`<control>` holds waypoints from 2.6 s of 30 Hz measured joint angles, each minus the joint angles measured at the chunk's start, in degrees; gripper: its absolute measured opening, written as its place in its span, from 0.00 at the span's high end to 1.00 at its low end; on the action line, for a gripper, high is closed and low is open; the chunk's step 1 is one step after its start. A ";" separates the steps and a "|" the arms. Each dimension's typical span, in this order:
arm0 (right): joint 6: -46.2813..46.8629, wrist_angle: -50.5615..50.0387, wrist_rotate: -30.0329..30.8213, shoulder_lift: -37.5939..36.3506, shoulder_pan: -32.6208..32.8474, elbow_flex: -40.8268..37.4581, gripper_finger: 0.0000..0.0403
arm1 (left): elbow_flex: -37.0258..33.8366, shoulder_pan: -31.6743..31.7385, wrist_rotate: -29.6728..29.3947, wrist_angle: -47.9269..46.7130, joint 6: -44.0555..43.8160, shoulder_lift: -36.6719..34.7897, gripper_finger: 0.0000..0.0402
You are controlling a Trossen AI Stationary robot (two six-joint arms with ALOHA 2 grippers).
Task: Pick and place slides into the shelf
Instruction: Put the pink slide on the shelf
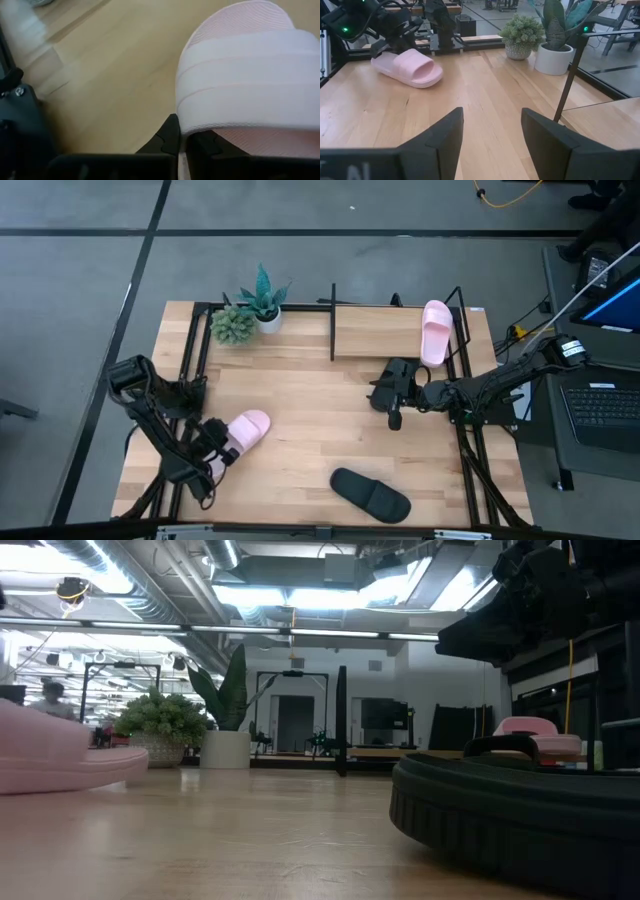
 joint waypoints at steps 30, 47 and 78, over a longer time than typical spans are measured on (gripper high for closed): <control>-0.09 0.00 0.00 0.00 0.01 0.00 0.50 | 0.00 34.11 -18.26 19.08 7.07 0.00 0.92; 0.07 0.00 0.00 0.00 0.00 0.00 0.50 | 0.00 42.72 -18.36 41.98 26.38 0.00 0.93; 1.83 -0.32 -0.02 0.00 -0.01 0.00 0.50 | -0.02 51.18 -13.39 71.31 50.66 6.19 0.96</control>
